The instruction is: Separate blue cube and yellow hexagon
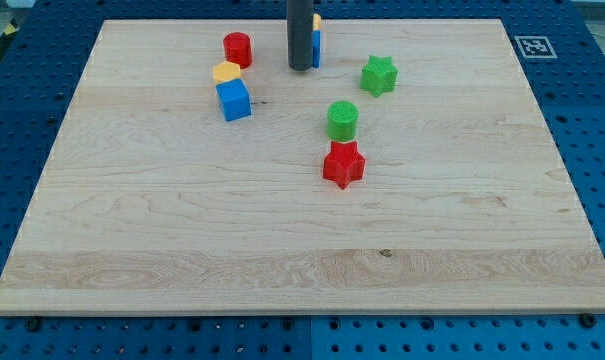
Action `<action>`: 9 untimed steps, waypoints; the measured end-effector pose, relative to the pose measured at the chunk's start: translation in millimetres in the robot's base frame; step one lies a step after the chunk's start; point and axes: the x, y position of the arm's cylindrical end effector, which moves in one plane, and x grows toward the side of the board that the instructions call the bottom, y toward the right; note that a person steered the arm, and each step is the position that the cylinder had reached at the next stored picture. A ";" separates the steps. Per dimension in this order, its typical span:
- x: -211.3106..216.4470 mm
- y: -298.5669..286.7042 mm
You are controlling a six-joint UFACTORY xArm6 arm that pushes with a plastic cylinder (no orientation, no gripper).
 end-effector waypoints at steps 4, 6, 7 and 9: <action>24.9 3.6; 66.9 3.6; 85.6 3.6; 135.0 2.5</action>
